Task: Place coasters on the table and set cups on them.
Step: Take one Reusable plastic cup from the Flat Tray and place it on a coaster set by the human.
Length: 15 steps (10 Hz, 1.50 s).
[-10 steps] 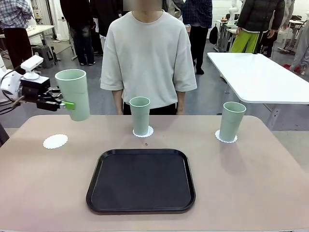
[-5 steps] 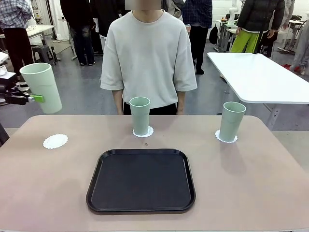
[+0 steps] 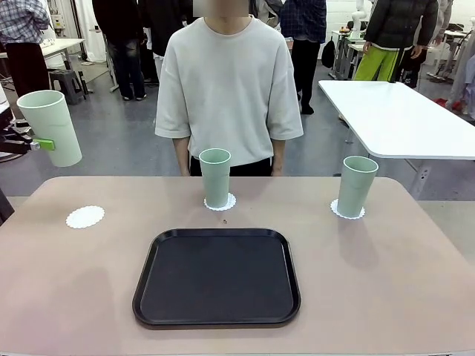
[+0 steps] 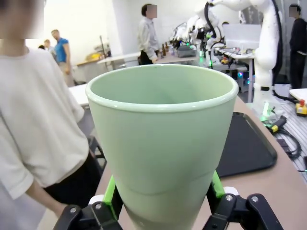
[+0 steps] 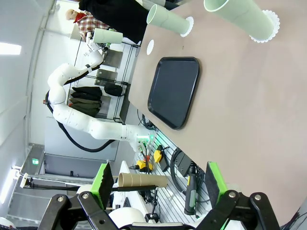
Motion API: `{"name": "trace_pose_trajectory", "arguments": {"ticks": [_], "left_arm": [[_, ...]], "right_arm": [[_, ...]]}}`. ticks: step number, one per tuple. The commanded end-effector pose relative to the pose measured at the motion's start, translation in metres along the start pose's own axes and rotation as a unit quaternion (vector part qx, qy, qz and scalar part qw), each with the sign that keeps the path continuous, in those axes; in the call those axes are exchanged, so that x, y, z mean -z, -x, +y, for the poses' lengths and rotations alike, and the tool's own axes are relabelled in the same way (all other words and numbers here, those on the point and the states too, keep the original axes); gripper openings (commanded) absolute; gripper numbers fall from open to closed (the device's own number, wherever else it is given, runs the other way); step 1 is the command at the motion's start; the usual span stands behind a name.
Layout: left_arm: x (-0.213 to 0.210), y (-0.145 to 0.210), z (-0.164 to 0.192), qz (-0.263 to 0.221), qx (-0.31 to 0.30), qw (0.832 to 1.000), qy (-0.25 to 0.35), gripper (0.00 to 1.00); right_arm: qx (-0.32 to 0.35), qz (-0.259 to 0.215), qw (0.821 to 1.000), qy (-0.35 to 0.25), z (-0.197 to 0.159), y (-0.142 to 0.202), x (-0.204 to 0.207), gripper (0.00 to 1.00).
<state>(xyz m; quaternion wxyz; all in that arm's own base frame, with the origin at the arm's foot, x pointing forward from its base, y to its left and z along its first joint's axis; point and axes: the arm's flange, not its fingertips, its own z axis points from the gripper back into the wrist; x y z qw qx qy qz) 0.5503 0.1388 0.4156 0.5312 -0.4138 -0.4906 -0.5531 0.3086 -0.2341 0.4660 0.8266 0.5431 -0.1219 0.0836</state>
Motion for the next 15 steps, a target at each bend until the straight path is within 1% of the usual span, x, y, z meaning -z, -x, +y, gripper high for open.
{"name": "trace_pose_trajectory", "arguments": {"ticks": [1,5,6,7,9,11,13,15], "left_arm": [[0.002,0.002,0.0,-0.001,-0.002,1.0,0.002,0.85],[0.002,0.004,0.0,-0.001,-0.004,1.0,0.001,0.85],[-0.004,0.02,0.004,-0.006,-0.003,0.999,0.034,0.85],[-0.009,0.033,0.005,-0.004,0.02,0.998,0.056,0.85],[-0.014,0.056,-0.006,-0.012,0.025,0.997,0.069,0.85],[-0.017,0.077,-0.013,-0.02,0.041,0.997,0.061,0.85],[-0.009,0.094,-0.014,-0.025,0.055,0.997,0.052,0.85],[0.004,0.113,-0.009,-0.021,0.039,0.998,0.047,0.85]], "right_arm": [[-0.001,0.0,1.0,-0.005,0.001,0.0,0.0,1.0],[-0.001,0.0,1.0,-0.005,0.001,0.0,0.0,1.0],[-0.001,0.0,1.0,-0.005,0.001,0.0,0.0,1.0],[-0.001,0.0,1.0,-0.005,0.001,0.0,0.0,1.0],[-0.001,0.0,1.0,-0.005,0.001,0.0,0.0,1.0],[-0.001,0.0,1.0,-0.005,0.001,0.0,0.0,1.0],[-0.001,0.0,1.0,-0.005,0.001,0.0,0.0,1.0],[-0.001,0.0,1.0,-0.005,0.001,0.0,0.0,1.0]]}}
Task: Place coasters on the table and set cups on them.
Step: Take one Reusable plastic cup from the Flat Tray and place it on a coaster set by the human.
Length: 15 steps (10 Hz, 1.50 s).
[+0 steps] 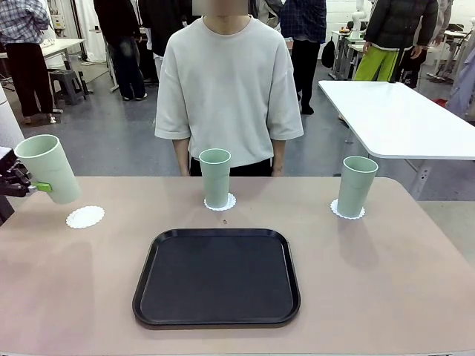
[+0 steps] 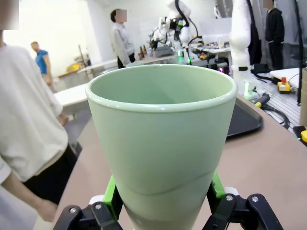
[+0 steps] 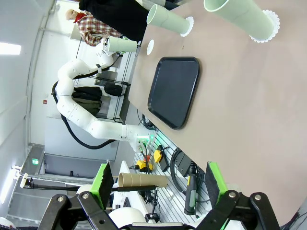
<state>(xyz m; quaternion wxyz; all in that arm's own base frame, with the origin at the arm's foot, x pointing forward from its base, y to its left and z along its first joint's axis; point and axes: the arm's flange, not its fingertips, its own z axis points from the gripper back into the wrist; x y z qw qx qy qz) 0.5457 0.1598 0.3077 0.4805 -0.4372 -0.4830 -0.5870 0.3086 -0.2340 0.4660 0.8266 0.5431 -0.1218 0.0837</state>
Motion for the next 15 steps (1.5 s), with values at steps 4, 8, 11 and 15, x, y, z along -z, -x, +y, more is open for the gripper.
{"name": "trace_pose_trajectory", "arguments": {"ticks": [4,8,11,15], "left_arm": [[0.012,0.037,0.022,0.004,-0.042,0.998,-0.04,0.85],[0.016,0.055,0.027,0.012,-0.087,0.995,-0.049,0.85],[0.013,0.058,0.017,0.002,-0.096,0.995,-0.033,0.85],[0.011,0.063,0.008,-0.007,-0.094,0.995,-0.028,0.85]], "right_arm": [[-0.001,0.0,1.0,-0.005,0.001,0.0,0.0,1.0],[-0.001,0.0,1.0,-0.005,0.001,0.0,0.0,1.0],[-0.001,0.0,1.0,-0.005,0.001,0.0,0.0,1.0],[-0.001,0.0,1.0,-0.005,0.001,0.0,0.0,1.0]]}}
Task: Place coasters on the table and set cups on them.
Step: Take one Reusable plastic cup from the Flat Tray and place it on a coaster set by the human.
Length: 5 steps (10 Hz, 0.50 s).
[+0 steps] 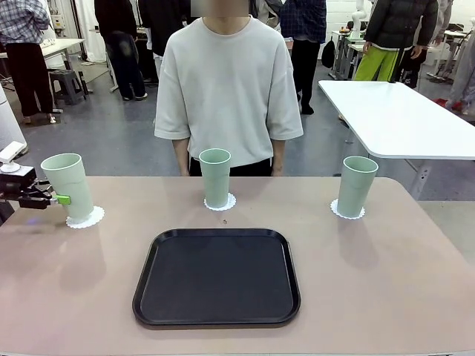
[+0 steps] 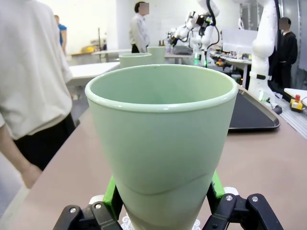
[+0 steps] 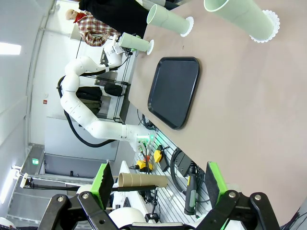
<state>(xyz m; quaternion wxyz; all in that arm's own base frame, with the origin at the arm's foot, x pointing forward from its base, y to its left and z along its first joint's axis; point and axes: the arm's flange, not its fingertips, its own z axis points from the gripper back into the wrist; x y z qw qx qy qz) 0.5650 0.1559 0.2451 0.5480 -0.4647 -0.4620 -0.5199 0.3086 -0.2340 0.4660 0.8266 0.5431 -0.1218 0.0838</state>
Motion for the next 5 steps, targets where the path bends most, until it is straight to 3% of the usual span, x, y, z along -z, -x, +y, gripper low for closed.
{"name": "trace_pose_trajectory", "arguments": {"ticks": [1,5], "left_arm": [[0.0,0.004,-0.003,-0.003,-0.002,1.0,0.012,0.85],[0.003,0.014,-0.005,0.002,0.001,1.0,0.019,0.85]], "right_arm": [[-0.001,0.0,1.0,-0.005,0.001,0.0,0.0,1.0],[-0.001,0.0,1.0,-0.005,0.001,0.0,0.0,1.0]]}}
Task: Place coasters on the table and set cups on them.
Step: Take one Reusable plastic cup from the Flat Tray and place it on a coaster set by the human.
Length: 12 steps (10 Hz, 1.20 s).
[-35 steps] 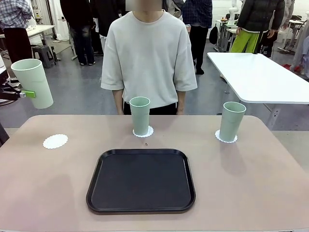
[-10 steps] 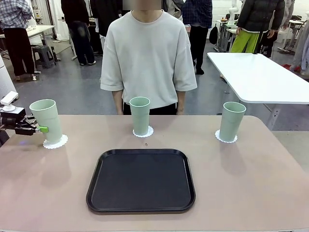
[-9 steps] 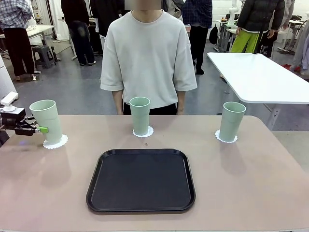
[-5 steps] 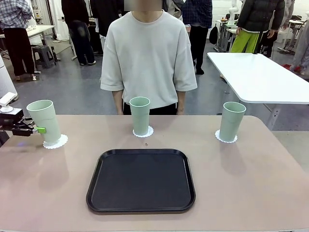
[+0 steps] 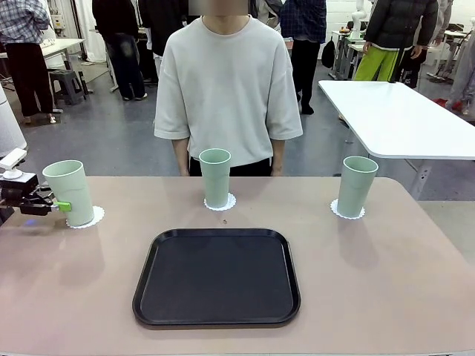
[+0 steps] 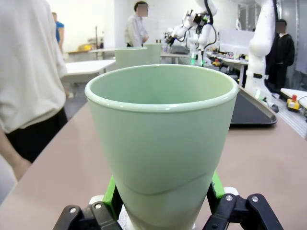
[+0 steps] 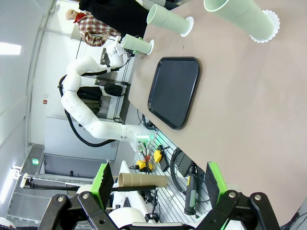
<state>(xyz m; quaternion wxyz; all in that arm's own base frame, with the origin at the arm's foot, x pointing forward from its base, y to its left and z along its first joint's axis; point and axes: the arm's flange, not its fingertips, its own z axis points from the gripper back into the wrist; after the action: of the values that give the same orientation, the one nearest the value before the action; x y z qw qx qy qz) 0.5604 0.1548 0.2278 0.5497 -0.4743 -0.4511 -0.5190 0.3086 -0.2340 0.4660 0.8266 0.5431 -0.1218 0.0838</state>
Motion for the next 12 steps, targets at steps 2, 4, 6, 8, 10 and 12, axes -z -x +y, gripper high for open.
{"name": "trace_pose_trajectory", "arguments": {"ticks": [2,4,6,8,10,12], "left_arm": [[-0.0012,-0.0024,-0.0013,-0.002,0.014,1.0,0.016,0.85],[0.0004,0.0005,-0.0018,-0.006,0.017,1.0,0.021,0.85],[0.0022,0.0034,-0.0022,-0.006,0.015,1.0,0.024,0.85],[0.0039,0.0052,-0.0008,-0.014,0.026,0.999,0.025,0.85],[0.0049,0.005,0.0001,-0.023,0.037,0.999,0.025,0.85],[0.0062,0.0043,0.0008,-0.026,0.04,0.999,0.024,0.85]], "right_arm": [[-0.001,0.0,1.0,-0.005,0.0008,0.0002,-0.0002,1.0],[-0.001,0.0,1.0,-0.005,0.0008,0.0002,-0.0002,1.0],[-0.001,0.0,1.0,-0.005,0.0008,0.0002,-0.0002,1.0],[-0.001,0.0,1.0,-0.005,0.0008,0.0002,-0.0002,1.0],[-0.001,0.0,1.0,-0.005,0.0008,0.0002,-0.0002,1.0],[-0.001,0.0,1.0,-0.005,0.0008,0.0002,-0.0002,1.0]]}}
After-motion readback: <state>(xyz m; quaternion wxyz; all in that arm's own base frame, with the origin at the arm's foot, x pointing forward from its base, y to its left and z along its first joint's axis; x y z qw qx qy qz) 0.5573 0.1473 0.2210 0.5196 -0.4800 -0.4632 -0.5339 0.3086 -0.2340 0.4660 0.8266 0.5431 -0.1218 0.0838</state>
